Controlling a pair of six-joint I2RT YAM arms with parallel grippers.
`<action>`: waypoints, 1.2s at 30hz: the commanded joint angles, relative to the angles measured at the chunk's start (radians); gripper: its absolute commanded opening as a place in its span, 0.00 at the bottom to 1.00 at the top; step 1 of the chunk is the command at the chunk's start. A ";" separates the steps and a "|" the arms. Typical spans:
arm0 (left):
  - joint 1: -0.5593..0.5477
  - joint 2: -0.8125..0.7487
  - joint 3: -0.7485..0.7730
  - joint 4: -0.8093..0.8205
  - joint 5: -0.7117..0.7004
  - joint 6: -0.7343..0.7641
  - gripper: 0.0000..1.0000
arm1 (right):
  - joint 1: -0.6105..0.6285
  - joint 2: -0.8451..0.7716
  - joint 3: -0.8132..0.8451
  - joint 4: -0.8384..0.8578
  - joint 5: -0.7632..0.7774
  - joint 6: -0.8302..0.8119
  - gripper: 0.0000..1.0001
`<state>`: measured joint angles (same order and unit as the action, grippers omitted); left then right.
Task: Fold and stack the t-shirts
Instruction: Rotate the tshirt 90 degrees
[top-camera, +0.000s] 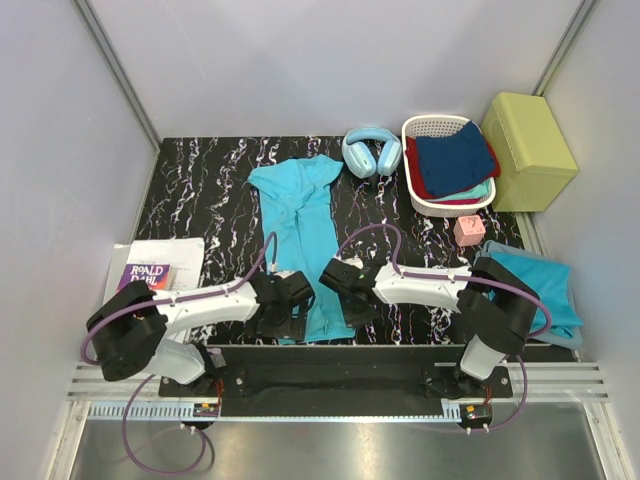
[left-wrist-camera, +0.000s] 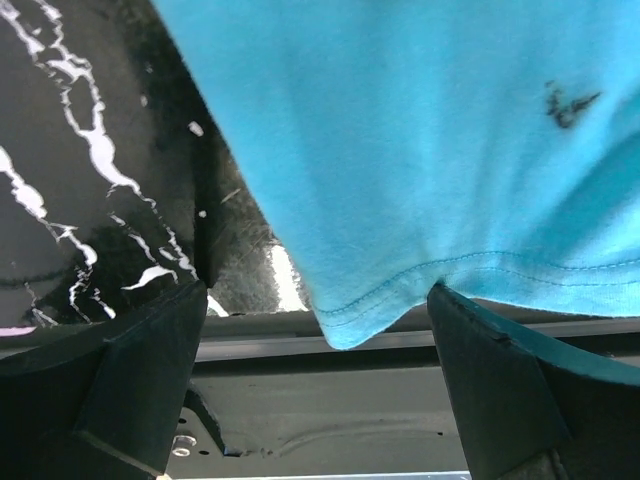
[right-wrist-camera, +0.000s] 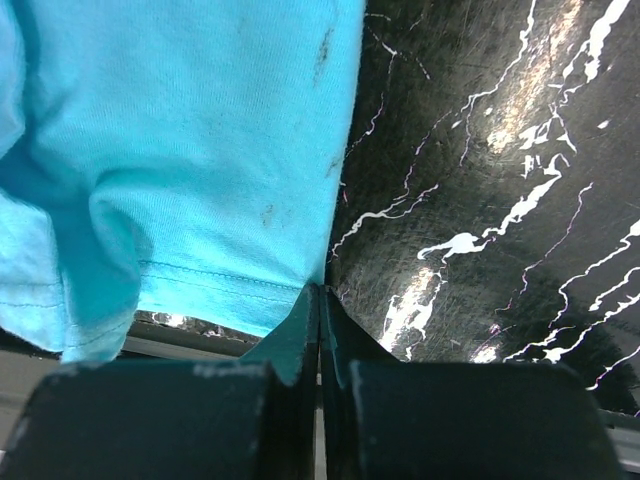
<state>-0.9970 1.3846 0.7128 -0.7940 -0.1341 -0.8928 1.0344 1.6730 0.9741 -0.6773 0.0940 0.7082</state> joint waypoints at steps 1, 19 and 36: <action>-0.005 -0.024 -0.026 -0.116 -0.062 -0.037 0.96 | 0.010 -0.001 -0.043 -0.096 0.041 0.010 0.00; -0.025 -0.073 0.057 -0.229 -0.177 -0.130 0.99 | 0.010 -0.064 -0.060 -0.125 0.082 0.039 0.19; 0.162 -0.101 0.432 -0.174 -0.342 0.046 0.99 | -0.136 0.033 0.500 -0.173 0.175 -0.153 0.82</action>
<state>-0.9703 1.2144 1.1049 -1.0370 -0.4454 -0.9356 1.0031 1.6306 1.3941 -0.8867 0.2886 0.6216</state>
